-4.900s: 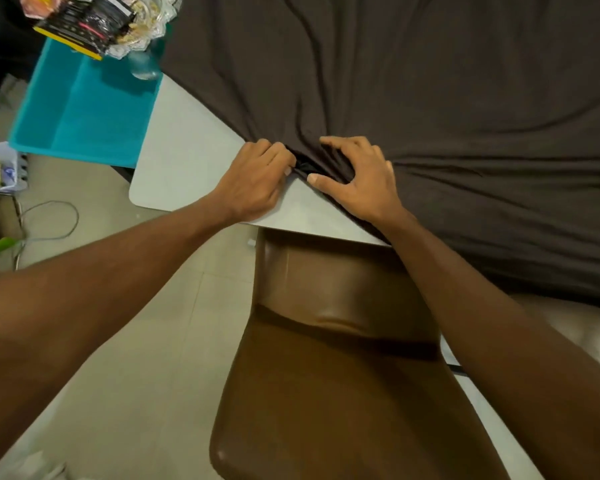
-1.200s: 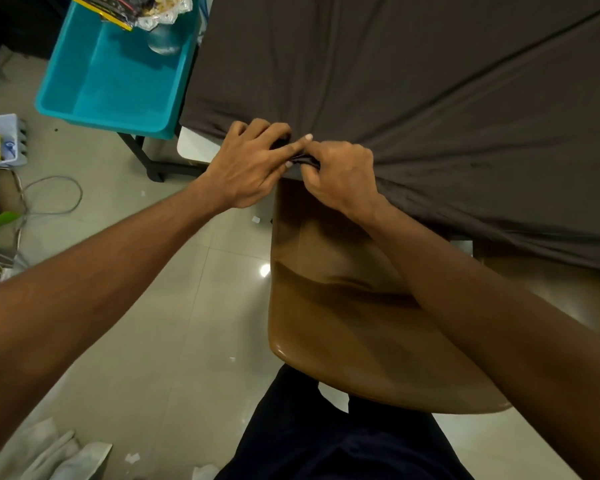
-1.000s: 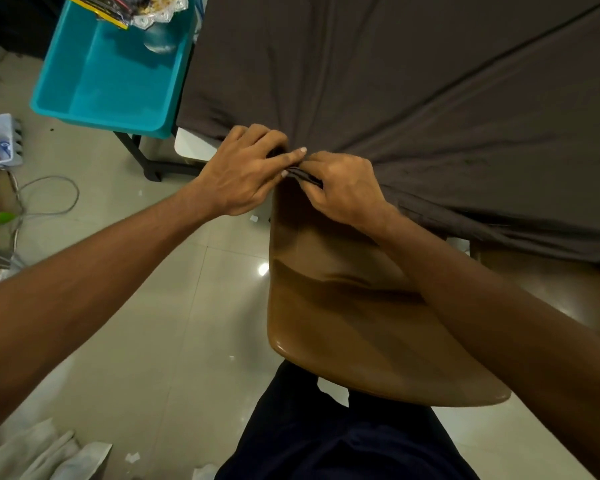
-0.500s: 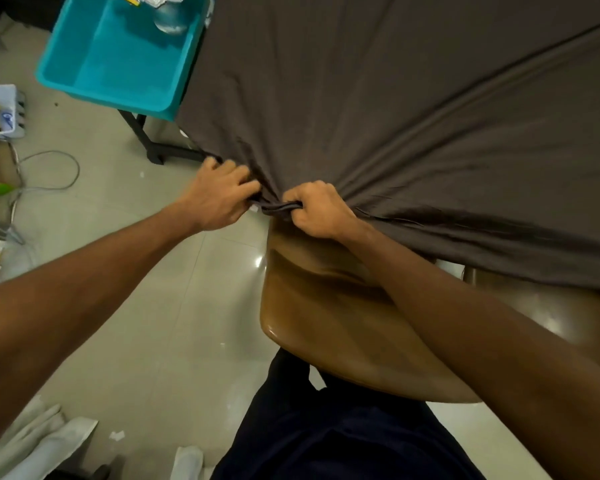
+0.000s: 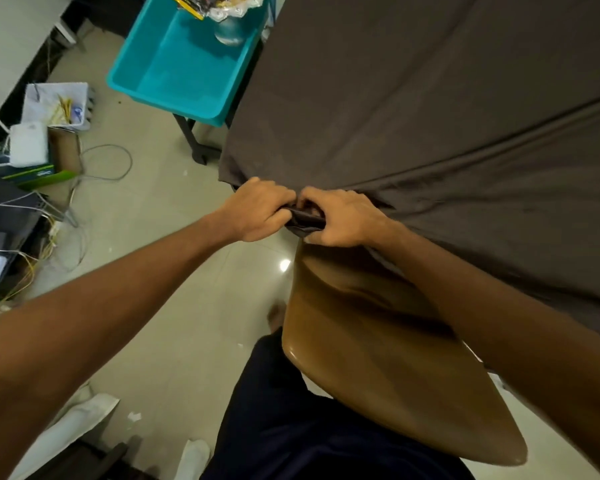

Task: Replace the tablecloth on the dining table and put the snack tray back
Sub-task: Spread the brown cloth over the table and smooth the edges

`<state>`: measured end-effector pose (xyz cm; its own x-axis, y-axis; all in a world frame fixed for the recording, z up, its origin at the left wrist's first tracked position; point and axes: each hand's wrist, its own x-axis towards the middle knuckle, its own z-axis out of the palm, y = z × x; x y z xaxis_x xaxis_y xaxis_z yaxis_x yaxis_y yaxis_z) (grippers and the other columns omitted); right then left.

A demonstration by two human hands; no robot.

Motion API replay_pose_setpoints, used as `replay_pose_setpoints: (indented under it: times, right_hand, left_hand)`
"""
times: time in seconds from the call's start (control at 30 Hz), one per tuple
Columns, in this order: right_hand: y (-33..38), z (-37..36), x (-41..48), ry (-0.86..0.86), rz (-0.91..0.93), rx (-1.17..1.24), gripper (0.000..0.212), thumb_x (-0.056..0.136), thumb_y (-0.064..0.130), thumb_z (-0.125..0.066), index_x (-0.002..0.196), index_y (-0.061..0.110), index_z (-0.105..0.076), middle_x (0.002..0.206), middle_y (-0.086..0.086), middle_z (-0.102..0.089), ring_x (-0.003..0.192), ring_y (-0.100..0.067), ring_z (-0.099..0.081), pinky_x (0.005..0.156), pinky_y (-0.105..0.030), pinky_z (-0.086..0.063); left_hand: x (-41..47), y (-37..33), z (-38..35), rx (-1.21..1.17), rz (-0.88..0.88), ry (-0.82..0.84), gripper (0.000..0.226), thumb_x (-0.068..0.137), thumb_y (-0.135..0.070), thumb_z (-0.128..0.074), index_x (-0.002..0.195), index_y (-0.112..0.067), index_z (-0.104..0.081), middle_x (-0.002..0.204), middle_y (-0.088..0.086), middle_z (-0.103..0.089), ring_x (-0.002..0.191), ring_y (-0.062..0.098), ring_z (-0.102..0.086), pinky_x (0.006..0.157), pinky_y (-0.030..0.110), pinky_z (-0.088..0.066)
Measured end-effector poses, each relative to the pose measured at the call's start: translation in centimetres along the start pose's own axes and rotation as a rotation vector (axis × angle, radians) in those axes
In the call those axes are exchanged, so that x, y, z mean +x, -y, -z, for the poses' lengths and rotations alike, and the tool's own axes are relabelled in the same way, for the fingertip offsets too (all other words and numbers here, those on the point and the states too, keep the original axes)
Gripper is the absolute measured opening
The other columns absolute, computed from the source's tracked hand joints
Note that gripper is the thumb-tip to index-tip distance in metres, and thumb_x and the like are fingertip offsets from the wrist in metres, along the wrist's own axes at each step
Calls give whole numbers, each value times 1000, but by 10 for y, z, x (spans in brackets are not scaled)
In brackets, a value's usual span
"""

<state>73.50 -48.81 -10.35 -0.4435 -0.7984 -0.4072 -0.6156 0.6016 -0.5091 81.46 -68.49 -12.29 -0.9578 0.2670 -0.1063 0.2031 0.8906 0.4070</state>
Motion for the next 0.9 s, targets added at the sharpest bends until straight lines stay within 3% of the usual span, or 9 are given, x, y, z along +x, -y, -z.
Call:
replay_pose_setpoints:
  times: [0.07, 0.17, 0.27, 0.37, 0.53, 0.6, 0.73, 0.8, 0.9]
  right_hand:
    - [12, -11, 3, -251, 21, -8, 56, 77, 46, -70, 126, 30, -48, 114, 6, -62, 95, -19, -62, 77, -37, -51]
    - [25, -22, 16, -431, -60, -73, 31, 81, 29, -55, 110, 19, -61, 102, -3, -69, 88, -33, -66, 71, -40, -51]
    - [24, -16, 25, -435, -88, 77, 27, 75, 29, -49, 89, 19, -70, 83, -5, -72, 76, -34, -65, 66, -34, -44]
    - [22, -10, 23, -443, -164, 246, 24, 73, 29, -53, 86, 19, -70, 73, 6, -65, 69, -22, -62, 66, -33, -45]
    - [33, 2, 27, -559, -313, 124, 26, 69, 38, -50, 76, 20, -68, 68, 2, -67, 63, -24, -60, 59, -35, -50]
    - [40, 9, 30, -590, -335, 93, 21, 68, 38, -51, 70, 21, -63, 63, 5, -63, 59, -22, -57, 56, -34, -48]
    - [55, 10, 37, -530, -243, 83, 15, 76, 34, -57, 67, 22, -56, 59, 9, -53, 54, -21, -50, 54, -38, -46]
    - [55, 9, 36, -487, -244, 154, 26, 83, 31, -59, 63, 16, -52, 55, 3, -52, 51, -24, -47, 51, -39, -42]
    - [50, 10, 33, -334, -299, 271, 31, 93, 30, -62, 67, 13, -61, 57, 0, -56, 53, -23, -53, 51, -32, -37]
  left_hand:
    - [1, 4, 5, -202, 69, -67, 15, 90, -29, -39, 83, -19, -47, 74, 1, -58, 63, 20, -52, 61, 37, -43]
    - [8, 13, 9, -266, 88, -99, 10, 90, -28, -44, 87, -18, -46, 71, 0, -57, 60, 19, -52, 56, 34, -40]
    - [11, 23, 6, -100, -54, -68, 21, 88, -37, -53, 90, -18, -46, 68, -5, -53, 57, 16, -50, 55, 32, -36]
    - [20, 32, 10, 4, -118, -131, 30, 79, -48, -56, 94, -23, -49, 80, -6, -52, 69, 14, -46, 66, 34, -33]
    - [29, 24, 19, -9, -212, -143, 62, 71, -61, -54, 116, -18, -56, 96, -4, -60, 81, 16, -52, 75, 39, -38]
    - [27, 28, 18, 13, -195, -172, 64, 72, -62, -56, 119, -19, -57, 96, -5, -63, 81, 16, -56, 74, 38, -39]
    - [34, 45, 22, 96, -141, -282, 22, 72, -38, -64, 82, -18, -61, 72, 0, -61, 60, 24, -57, 58, 34, -35]
    - [33, 55, 27, 148, -77, -316, 18, 76, -34, -56, 69, -18, -59, 65, 0, -58, 57, 24, -54, 58, 33, -30]
    - [15, 83, 30, 198, -16, -356, 15, 78, -24, -49, 67, -19, -59, 64, -1, -58, 62, 23, -52, 66, 32, -25]
